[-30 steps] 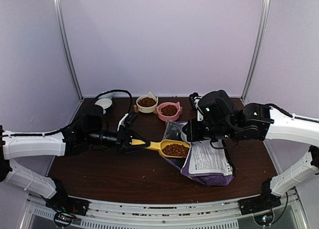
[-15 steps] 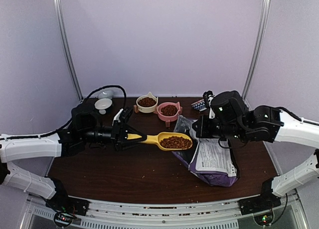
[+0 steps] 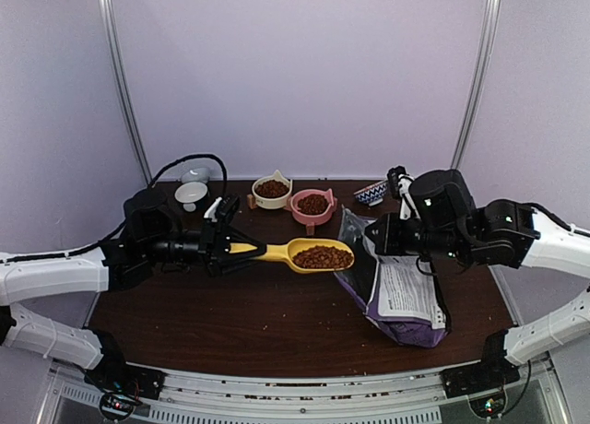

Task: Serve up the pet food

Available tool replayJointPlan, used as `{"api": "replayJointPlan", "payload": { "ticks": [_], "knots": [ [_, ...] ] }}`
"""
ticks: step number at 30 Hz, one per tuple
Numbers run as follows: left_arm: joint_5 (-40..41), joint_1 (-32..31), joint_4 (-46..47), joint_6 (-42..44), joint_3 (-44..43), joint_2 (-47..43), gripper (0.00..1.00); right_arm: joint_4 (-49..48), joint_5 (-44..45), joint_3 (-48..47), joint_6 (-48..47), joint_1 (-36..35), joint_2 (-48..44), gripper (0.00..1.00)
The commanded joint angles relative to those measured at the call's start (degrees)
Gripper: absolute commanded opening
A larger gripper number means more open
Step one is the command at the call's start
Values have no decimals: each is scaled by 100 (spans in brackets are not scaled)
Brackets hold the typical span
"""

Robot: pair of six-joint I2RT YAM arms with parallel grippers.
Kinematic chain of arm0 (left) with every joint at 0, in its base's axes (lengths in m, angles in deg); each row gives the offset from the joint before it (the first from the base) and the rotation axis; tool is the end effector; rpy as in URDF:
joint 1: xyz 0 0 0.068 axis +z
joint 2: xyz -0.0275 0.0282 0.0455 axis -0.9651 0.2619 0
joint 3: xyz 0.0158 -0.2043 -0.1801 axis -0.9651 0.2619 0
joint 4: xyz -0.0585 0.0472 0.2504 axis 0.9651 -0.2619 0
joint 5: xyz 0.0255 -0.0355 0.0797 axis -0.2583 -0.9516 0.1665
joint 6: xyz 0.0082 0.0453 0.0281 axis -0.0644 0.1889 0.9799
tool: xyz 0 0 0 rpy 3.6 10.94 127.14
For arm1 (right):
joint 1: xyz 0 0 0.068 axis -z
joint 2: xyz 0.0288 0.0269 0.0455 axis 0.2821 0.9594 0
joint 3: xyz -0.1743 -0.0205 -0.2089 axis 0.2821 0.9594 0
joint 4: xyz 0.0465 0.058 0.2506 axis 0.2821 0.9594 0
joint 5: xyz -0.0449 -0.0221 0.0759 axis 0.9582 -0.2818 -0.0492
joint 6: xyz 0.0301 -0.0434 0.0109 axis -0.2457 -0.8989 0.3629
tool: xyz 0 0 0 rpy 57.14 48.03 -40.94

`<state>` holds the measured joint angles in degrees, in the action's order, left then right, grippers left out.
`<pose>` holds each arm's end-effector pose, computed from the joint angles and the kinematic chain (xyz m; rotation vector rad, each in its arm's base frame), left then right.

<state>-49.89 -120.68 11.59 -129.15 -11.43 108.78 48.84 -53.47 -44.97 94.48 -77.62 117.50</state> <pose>0.1604 -0.2003 0.2828 0.1562 2.2133 -2.0674 0.1268 0.2115 0.3406 -0.1679 2.2434 0.7670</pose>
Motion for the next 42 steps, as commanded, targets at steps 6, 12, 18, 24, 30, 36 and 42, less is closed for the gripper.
{"api": "replayJointPlan", "payload": {
  "ticks": [6, 12, 18, 24, 30, 36, 42],
  "knots": [
    [130, 444, 205, -18, 13, -694, 0, -24, 16, 26, -1000, 46, -559, 0],
    [160, 655, 95, -81, -45, -757, 0, -56, -389, 218, -1551, 50, -777, 0],
    [174, 1047, 176, -69, 63, -660, 0, 182, -954, 210, -1842, 50, -1041, 0],
    [187, 1396, 354, 160, -9, -260, 0, 94, -1556, 534, -1763, 41, -1106, 0],
    [495, 1640, 396, 812, -420, 560, 0, -359, -1688, 1165, -1440, 32, -1019, 0],
    [517, 1777, 1282, 631, -924, 1730, 0, -797, -1628, 1378, -1316, 36, -958, 0],
    [602, 2024, 1584, 467, -1413, 2643, 0, -1077, -1512, 1401, -1206, 48, -941, 0]
  ]
}}
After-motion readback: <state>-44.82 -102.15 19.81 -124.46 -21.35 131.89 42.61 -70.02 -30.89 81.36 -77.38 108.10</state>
